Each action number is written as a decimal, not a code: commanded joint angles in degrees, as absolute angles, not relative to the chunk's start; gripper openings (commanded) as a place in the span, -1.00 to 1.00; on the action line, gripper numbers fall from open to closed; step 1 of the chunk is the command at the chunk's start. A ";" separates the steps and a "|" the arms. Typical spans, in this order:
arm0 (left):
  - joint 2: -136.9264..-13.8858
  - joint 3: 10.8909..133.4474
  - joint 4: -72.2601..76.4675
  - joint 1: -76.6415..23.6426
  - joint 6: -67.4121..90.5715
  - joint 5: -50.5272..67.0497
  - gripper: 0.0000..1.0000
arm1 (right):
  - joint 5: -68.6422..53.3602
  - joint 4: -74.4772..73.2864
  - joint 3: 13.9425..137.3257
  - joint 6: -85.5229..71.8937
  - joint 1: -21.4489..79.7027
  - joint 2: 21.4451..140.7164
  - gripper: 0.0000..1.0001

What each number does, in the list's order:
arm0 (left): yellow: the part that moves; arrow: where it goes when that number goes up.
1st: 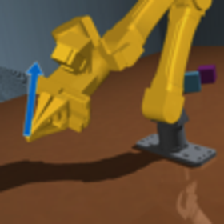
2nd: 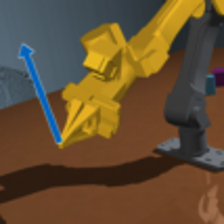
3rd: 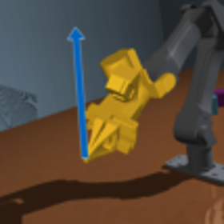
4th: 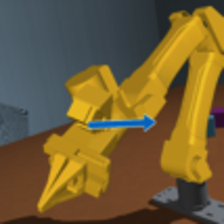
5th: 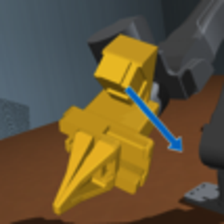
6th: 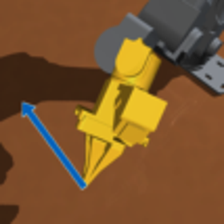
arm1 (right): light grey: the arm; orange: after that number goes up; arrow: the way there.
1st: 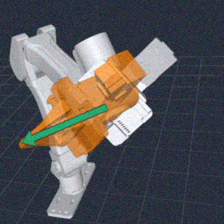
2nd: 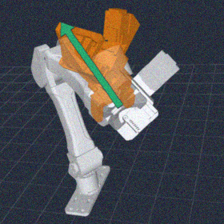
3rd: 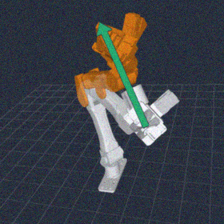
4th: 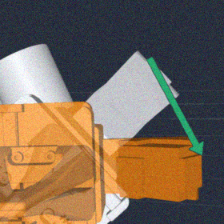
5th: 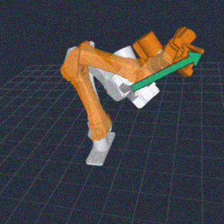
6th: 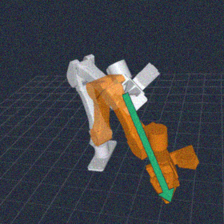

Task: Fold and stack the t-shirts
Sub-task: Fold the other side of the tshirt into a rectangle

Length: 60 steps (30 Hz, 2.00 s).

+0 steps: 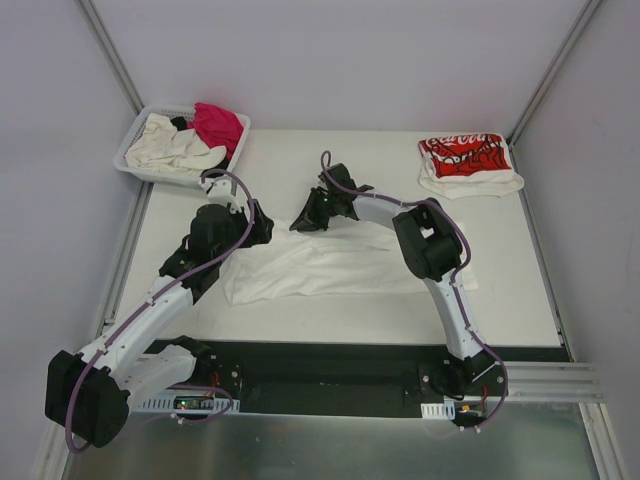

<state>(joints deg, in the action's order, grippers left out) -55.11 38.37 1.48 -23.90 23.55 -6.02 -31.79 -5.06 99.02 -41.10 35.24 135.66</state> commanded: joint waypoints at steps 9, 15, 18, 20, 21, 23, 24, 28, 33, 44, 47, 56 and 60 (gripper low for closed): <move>-54.84 37.18 4.04 -23.47 24.87 -5.10 0.50 | -32.26 -7.82 97.92 -38.76 35.51 128.24 -0.98; -54.76 36.83 4.31 -23.47 25.40 -4.57 0.50 | -32.43 -7.91 95.98 -38.50 35.68 127.09 -0.98; -54.49 36.65 4.31 -23.47 25.23 -4.66 0.50 | -32.43 -7.91 94.84 -38.15 35.95 126.22 -0.98; -54.40 36.56 4.31 -23.47 25.14 -4.92 0.50 | -32.43 -7.82 93.44 -37.88 36.12 125.69 -0.97; -54.32 36.56 4.31 -23.47 24.96 -5.01 0.50 | -32.34 -7.82 92.91 -37.71 36.12 124.99 -0.97; -54.14 36.56 4.31 -23.47 24.79 -5.10 0.50 | -32.34 -7.74 91.24 -37.53 36.21 124.37 -0.97; -54.05 36.65 4.31 -23.47 24.79 -5.18 0.50 | -32.26 -7.73 90.71 -37.36 36.21 123.76 -0.97; -54.14 36.56 4.31 -23.47 24.87 -5.36 0.50 | -32.34 -7.65 88.60 -36.91 36.30 122.61 -0.96; -54.58 36.65 4.31 -23.38 24.87 -5.54 0.50 | -32.69 -7.65 86.57 -36.39 36.39 121.12 -0.95; -55.63 36.74 4.31 -23.38 25.14 -5.54 0.50 | -32.87 -6.94 81.22 -35.86 36.74 118.04 -0.94; -55.81 36.83 4.31 -23.38 25.14 -5.54 0.50 | -32.78 -6.68 80.25 -35.77 37.00 117.25 -0.94; -56.95 37.18 4.39 -23.38 25.49 -5.10 0.50 | -32.78 -6.68 76.99 -35.16 38.85 115.23 -0.92; -57.39 37.18 4.48 -23.38 25.66 -4.92 0.50 | -33.05 -7.03 75.59 -34.63 39.81 114.35 -0.92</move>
<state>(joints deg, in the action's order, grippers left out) -57.17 36.69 2.37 -23.90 24.67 -5.89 -31.97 -6.94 76.58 -35.92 38.57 118.74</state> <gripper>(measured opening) 0.748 0.041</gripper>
